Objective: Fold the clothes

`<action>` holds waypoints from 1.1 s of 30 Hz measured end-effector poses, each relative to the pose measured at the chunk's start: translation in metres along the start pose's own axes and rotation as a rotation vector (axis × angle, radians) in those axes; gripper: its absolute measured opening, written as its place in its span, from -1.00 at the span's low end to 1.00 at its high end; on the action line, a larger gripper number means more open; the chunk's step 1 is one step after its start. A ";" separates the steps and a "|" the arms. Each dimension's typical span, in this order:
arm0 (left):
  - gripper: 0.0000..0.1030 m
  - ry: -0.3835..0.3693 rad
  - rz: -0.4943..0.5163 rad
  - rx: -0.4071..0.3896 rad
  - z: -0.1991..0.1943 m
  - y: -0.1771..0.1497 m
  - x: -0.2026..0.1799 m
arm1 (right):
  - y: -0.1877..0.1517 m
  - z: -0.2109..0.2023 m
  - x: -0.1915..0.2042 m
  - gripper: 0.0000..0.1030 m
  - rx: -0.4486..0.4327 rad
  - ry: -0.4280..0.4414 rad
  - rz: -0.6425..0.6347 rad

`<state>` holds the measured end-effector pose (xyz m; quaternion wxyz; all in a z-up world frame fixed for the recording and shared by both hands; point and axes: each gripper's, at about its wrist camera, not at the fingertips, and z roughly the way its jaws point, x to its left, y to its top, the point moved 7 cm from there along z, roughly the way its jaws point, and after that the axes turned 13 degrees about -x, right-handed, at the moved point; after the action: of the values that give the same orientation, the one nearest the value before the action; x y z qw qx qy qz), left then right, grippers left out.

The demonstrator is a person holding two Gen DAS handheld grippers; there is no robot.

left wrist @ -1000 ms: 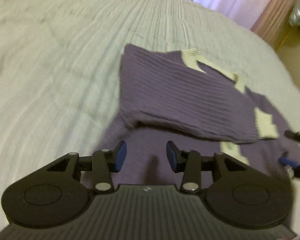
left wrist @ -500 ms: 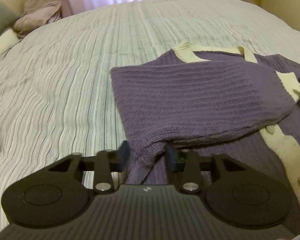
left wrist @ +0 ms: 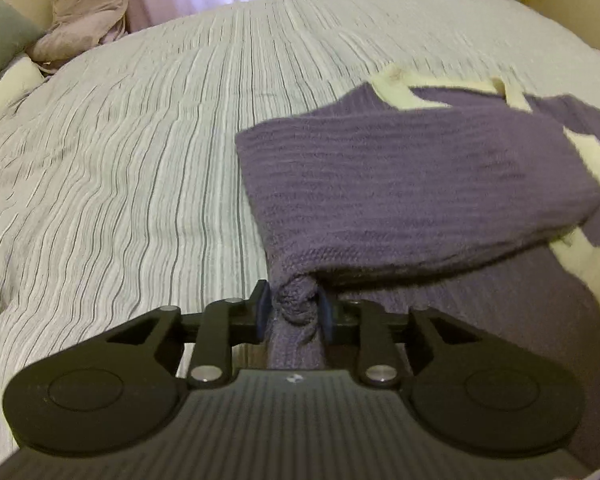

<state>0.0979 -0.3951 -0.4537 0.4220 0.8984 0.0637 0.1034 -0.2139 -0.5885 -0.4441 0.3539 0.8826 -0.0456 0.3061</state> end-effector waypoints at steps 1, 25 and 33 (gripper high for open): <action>-0.52 0.000 -0.025 0.009 -0.002 -0.001 0.003 | 0.002 -0.002 0.004 -0.85 -0.020 0.005 -0.026; -0.56 -0.087 -0.235 -0.055 -0.020 0.035 -0.002 | 0.014 -0.005 -0.004 -0.77 -0.040 -0.099 -0.123; -0.56 -0.097 -0.233 -0.033 -0.023 0.034 -0.006 | 0.024 -0.024 0.008 -0.77 -0.118 -0.037 -0.164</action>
<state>0.0871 -0.4009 -0.4145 0.4484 0.8819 0.1454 0.0111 -0.2269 -0.5902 -0.4117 0.4281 0.8665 0.0023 0.2565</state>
